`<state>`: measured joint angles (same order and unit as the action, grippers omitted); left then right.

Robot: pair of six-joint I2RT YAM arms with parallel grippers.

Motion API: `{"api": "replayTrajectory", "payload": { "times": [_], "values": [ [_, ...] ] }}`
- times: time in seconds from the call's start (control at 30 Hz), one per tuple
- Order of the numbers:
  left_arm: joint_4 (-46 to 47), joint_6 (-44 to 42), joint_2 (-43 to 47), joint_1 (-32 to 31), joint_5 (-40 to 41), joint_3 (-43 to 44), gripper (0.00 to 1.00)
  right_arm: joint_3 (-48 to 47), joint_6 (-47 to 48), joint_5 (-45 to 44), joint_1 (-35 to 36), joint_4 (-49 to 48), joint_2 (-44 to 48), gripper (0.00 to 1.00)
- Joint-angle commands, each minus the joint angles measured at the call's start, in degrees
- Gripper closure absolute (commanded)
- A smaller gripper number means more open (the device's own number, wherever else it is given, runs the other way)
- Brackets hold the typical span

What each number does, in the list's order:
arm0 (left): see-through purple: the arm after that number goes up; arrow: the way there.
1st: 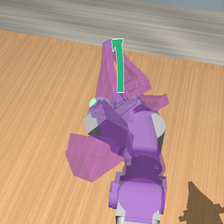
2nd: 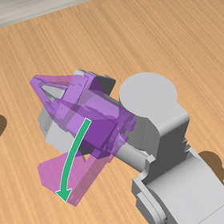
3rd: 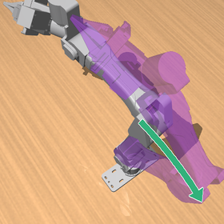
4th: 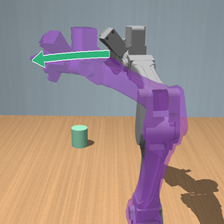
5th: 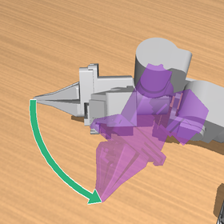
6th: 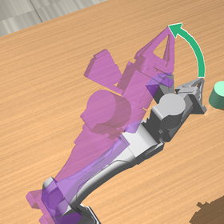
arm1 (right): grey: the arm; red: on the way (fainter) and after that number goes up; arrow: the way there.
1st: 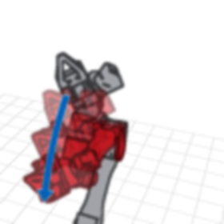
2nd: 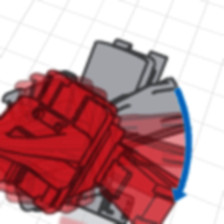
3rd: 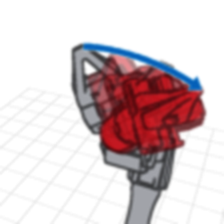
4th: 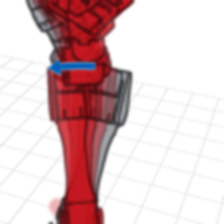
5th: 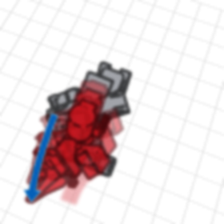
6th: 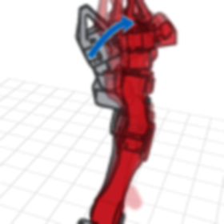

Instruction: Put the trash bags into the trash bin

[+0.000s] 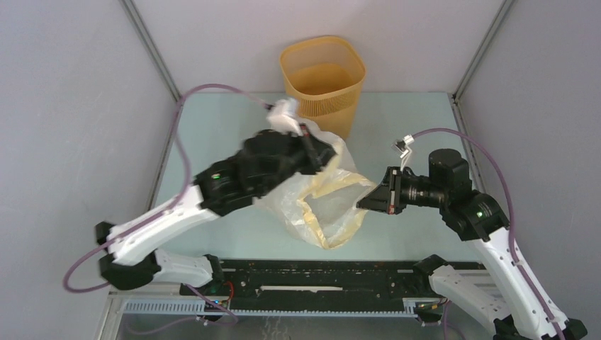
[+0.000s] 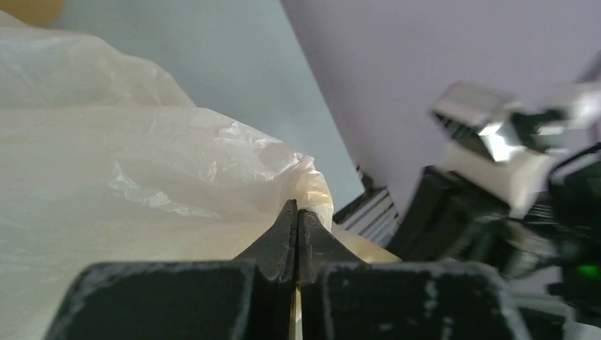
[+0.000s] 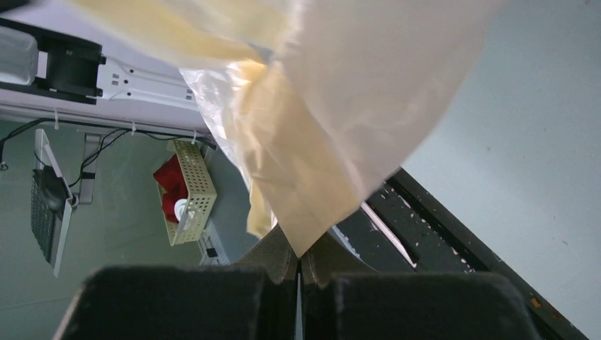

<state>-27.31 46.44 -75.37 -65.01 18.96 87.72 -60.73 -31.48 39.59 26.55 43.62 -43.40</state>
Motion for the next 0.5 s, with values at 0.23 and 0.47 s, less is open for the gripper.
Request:
{"api": "replayTrajectory", "payload": {
  "times": [0.23,0.47],
  "values": [
    [5.08,1.30,-8.35,-1.52,-15.13,9.41,1.00,-2.86,-1.76,-9.70,-0.18,-7.02,3.91,0.81],
    [6.60,2.34,-6.69,-1.52,-13.75,7.39,1.00,-2.85,-1.88,-15.09,0.26,-7.27,6.92,0.20]
  ]
}}
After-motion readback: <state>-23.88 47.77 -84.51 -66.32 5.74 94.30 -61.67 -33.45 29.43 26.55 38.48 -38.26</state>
